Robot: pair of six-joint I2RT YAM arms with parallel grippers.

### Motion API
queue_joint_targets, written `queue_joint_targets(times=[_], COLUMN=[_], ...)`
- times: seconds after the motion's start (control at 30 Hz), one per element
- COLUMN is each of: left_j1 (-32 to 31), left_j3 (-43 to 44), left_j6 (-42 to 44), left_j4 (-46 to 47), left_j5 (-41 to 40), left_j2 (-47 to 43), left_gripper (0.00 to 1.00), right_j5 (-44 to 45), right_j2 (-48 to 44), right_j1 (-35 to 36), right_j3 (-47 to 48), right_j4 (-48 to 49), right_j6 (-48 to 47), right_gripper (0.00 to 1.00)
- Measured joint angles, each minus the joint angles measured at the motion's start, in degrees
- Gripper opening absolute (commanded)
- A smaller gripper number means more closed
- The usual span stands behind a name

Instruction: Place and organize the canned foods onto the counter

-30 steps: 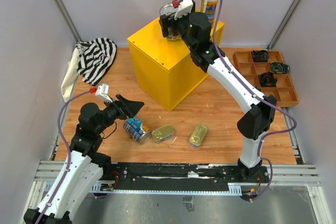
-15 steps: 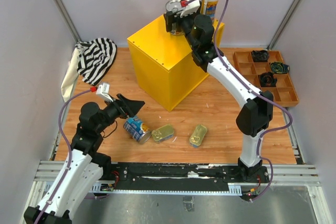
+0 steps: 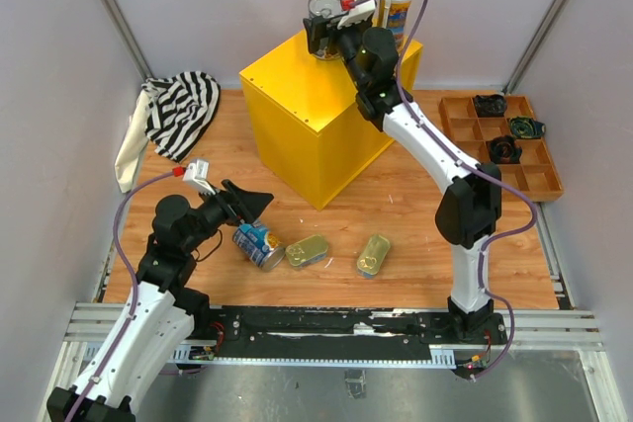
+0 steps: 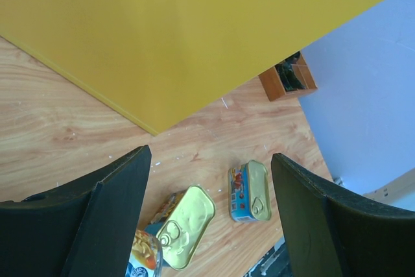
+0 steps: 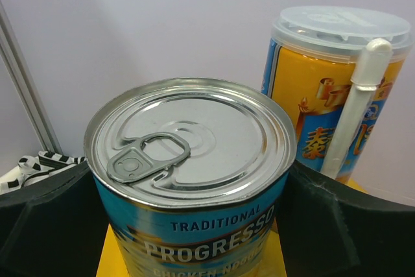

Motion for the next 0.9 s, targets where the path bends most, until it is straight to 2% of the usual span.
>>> queue_joint_targets(times=[0.9], left_j1=[0.0], left_j3=[-0.3], left_j6=[0.7], left_j4=[0.5], left_j5=[0.0], left_j2=[-2.1], left_gripper=[0.80], right_j5=[-0.9], right_j2=[3.2], right_j1=[1.1], right_j3=[5.1], right_j4=[-2.3], right_j6=[-0.3], right_gripper=[0.08])
